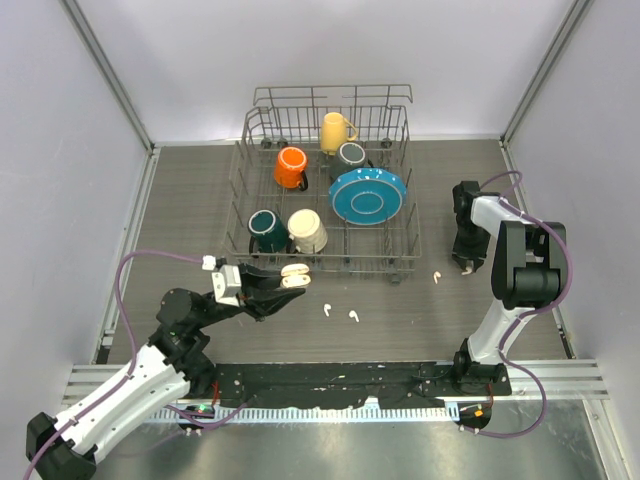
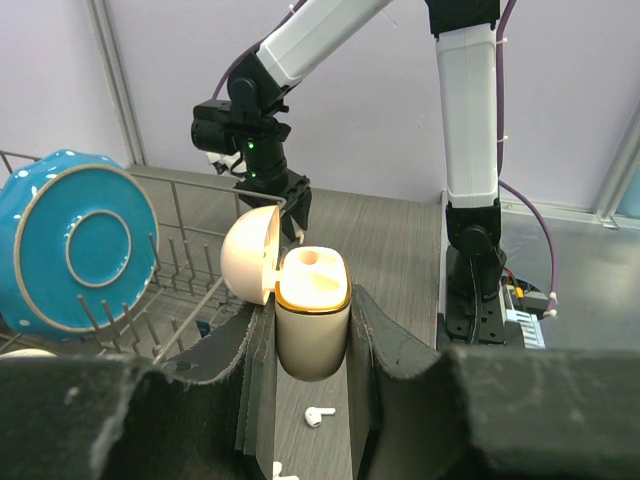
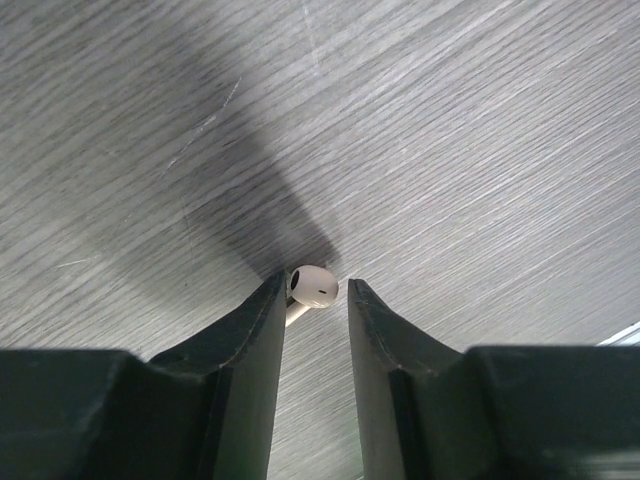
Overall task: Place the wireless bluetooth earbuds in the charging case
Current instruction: Pick up the earbud from the center of the board.
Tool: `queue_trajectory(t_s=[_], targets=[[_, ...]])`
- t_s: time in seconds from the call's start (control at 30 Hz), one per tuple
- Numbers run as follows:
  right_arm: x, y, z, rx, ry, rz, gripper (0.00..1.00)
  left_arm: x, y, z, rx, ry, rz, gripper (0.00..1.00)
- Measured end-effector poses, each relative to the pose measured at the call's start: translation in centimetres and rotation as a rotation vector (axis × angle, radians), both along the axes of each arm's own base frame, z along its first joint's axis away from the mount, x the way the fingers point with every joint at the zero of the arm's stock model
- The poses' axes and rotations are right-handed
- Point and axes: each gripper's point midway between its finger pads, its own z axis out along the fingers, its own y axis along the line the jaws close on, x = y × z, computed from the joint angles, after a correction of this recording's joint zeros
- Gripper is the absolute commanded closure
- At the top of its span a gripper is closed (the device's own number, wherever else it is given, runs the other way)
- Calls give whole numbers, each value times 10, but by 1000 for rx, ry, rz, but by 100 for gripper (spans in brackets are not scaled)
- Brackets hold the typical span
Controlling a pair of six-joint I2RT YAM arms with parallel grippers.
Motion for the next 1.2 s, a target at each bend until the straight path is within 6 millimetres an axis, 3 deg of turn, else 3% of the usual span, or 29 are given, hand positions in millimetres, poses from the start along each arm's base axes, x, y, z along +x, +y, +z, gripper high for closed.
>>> queue_trajectory(t_s=[0.63,0.83,1.2], targets=[[4,7,5,43,-22,3,29,2,2,-8,22,25,18,100],[10,19,9,101,-66,-13,25,5,-1,-14,41,39,19,100],[23,31,43,194,-218,-105,24,10,-3,-21,63,48,27,100]])
